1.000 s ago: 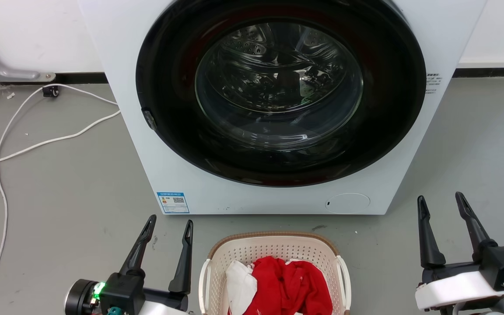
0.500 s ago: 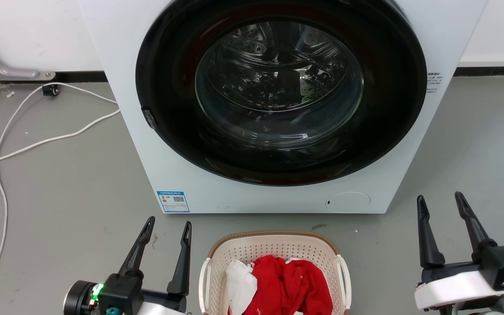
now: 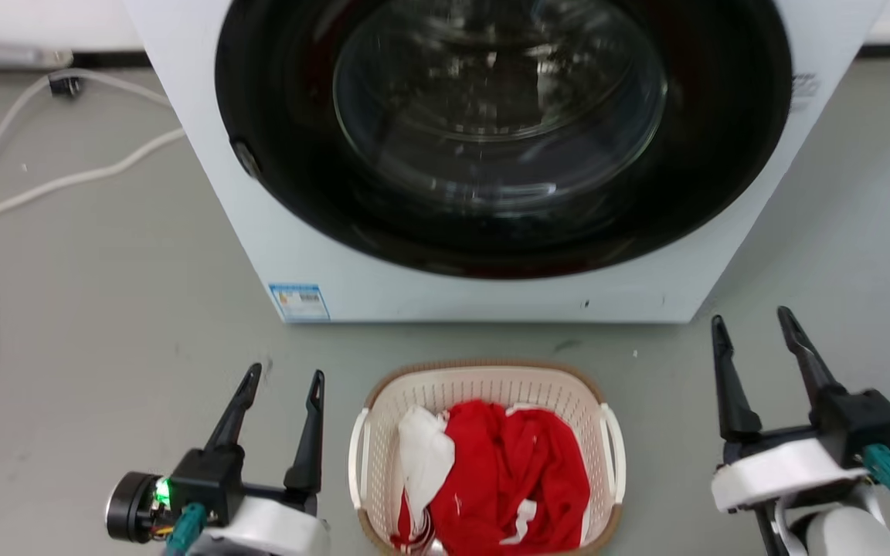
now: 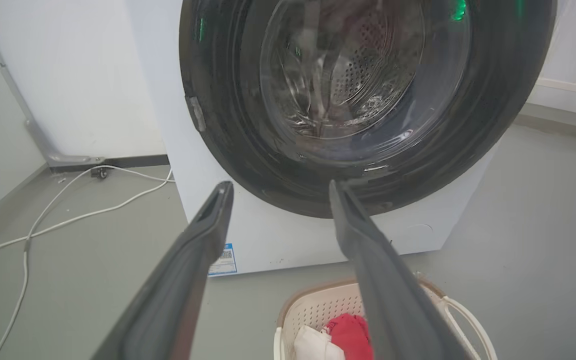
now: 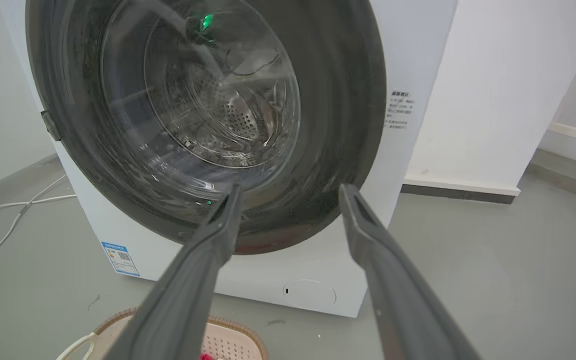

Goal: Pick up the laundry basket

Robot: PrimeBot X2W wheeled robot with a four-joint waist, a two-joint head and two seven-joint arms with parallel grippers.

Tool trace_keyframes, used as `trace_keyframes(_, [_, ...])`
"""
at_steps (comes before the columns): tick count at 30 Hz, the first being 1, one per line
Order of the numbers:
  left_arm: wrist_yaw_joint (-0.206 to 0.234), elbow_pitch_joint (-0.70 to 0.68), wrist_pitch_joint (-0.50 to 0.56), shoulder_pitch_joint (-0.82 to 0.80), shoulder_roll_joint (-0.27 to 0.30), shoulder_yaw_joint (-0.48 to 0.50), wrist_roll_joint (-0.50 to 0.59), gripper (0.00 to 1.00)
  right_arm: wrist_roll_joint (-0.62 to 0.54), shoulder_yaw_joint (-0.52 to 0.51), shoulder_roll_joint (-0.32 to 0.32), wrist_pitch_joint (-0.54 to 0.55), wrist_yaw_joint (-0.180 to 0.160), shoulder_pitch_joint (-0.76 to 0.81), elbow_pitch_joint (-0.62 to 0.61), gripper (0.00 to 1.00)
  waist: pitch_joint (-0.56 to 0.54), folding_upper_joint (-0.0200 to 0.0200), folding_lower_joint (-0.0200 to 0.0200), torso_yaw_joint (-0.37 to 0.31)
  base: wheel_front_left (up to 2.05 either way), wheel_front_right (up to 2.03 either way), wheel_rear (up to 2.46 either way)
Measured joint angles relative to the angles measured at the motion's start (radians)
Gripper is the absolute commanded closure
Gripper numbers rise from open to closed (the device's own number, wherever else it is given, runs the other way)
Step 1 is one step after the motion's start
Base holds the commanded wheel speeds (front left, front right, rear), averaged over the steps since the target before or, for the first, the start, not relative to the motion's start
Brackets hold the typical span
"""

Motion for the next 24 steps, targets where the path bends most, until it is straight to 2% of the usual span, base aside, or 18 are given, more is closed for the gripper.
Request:
trace_keyframes(7, [-0.014, 0.145, 0.0, -0.12, 0.032, 0.023, -0.016, 0.0, -0.028, 0.028, 0.0, 0.038, 0.0, -0.129, 0.144, 0.0, 0.123, 0.0, 0.0, 0.004, 0.0, 0.0, 0.0])
trace_keyframes(11, [-0.019, 0.242, 0.0, -0.199, 0.054, 0.005, -0.027, 0.0, -0.034, 0.036, 0.0, 0.074, 0.0, -0.198, 0.23, 0.0, 0.197, 0.0, 0.0, 0.005, 0.0, 0.0, 0.0])
trace_keyframes(14, [-0.021, 0.312, 0.0, -0.27, 0.071, -0.022, -0.038, 0.0, -0.035, 0.031, 0.0, 0.101, 0.0, -0.25, 0.293, 0.0, 0.254, 0.0, 0.0001, 0.005, 0.0, 0.0, 0.0])
trace_keyframes(19, [-0.022, 0.437, 0.0, -0.389, 0.114, -0.123, -0.072, 0.0, -0.051, 0.01, 0.0, 0.151, 0.0, -0.33, 0.401, 0.0, 0.352, 0.0, 0.0001, 0.009, 0.0, 0.0, 0.0])
trace_keyframes(24, [-0.022, 0.575, 0.0, -0.489, 0.146, -0.207, -0.141, 0.0, -0.059, -0.006, 0.0, 0.185, 0.0, -0.403, 0.51, 0.0, 0.439, 0.0, 0.0001, 0.011, 0.0, 0.0, 0.0])
